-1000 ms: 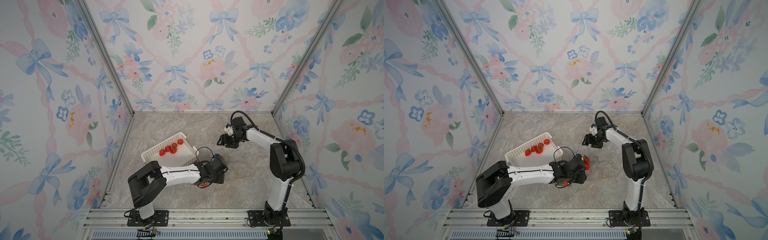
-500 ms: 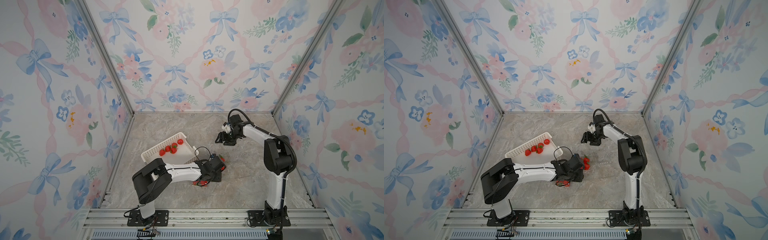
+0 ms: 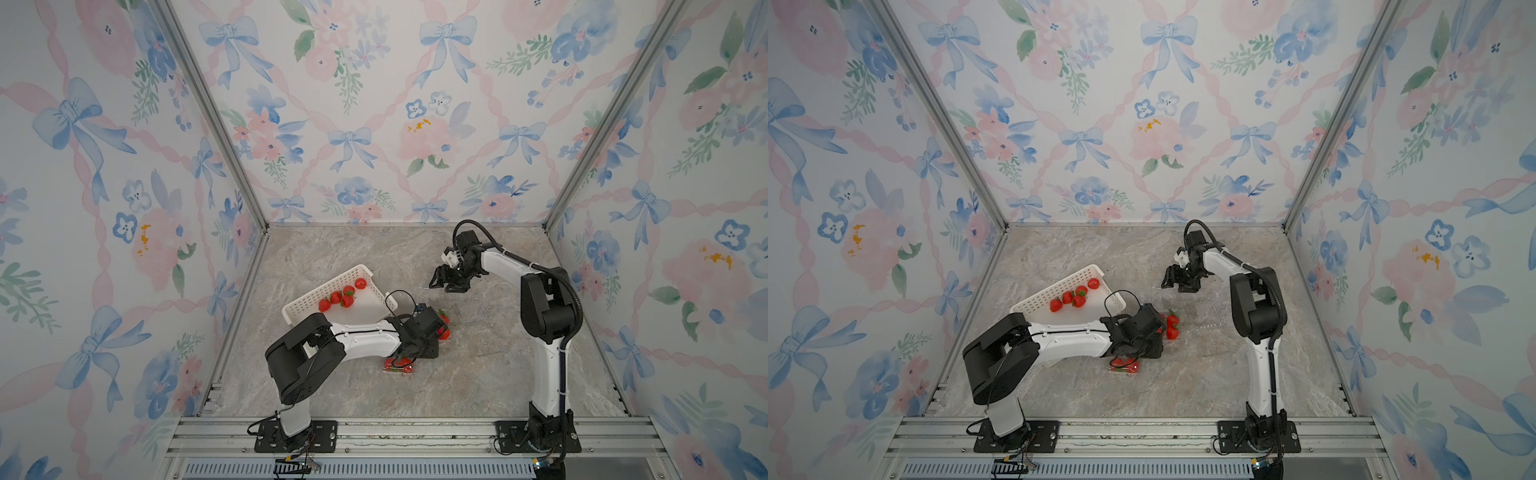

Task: Pack strawberries into containers
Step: Close the packing box at the center of the board.

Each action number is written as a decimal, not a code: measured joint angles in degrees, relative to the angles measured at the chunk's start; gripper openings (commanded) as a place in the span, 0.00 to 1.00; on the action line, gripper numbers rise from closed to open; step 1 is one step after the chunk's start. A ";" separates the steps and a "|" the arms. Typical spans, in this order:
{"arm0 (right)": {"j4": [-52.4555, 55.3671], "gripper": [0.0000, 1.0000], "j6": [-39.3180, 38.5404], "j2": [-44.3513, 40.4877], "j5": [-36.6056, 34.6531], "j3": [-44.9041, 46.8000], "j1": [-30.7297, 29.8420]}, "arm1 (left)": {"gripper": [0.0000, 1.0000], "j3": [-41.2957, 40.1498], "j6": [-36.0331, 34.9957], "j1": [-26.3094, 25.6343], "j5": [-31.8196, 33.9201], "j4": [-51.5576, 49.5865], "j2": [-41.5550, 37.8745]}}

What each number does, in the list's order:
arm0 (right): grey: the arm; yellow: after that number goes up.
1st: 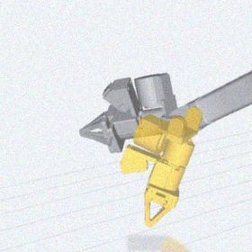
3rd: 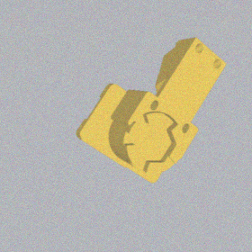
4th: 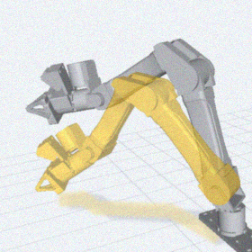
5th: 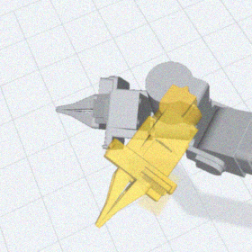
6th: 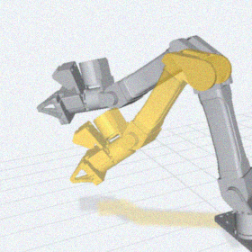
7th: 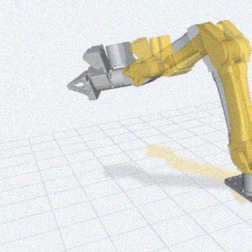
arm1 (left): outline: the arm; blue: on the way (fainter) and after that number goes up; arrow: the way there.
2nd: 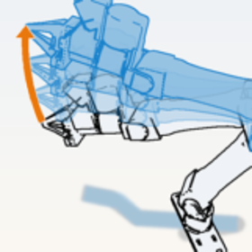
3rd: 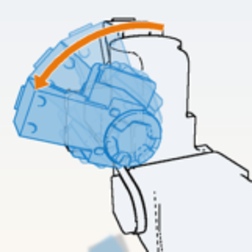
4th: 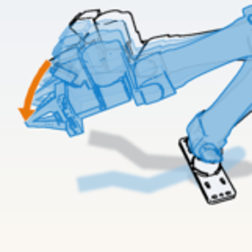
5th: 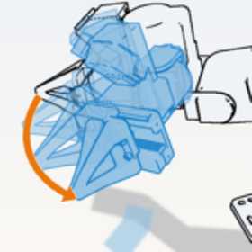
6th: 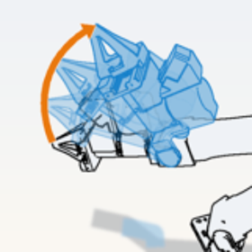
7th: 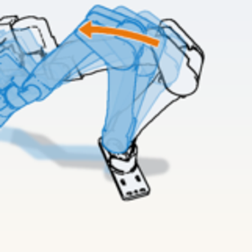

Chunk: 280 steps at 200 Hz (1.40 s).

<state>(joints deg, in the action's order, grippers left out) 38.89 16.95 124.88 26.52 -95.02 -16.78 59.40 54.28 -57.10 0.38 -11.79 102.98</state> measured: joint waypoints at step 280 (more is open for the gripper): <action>-10.64 0.28 3.98 -4.96 3.72 12.66 5.49 | 0.37 0.85 -0.24 3.15 0.63 0.17 1.44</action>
<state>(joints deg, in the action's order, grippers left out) 28.25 20.93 119.92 30.24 -82.37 -11.29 60.25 54.04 -53.95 1.02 -11.62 104.42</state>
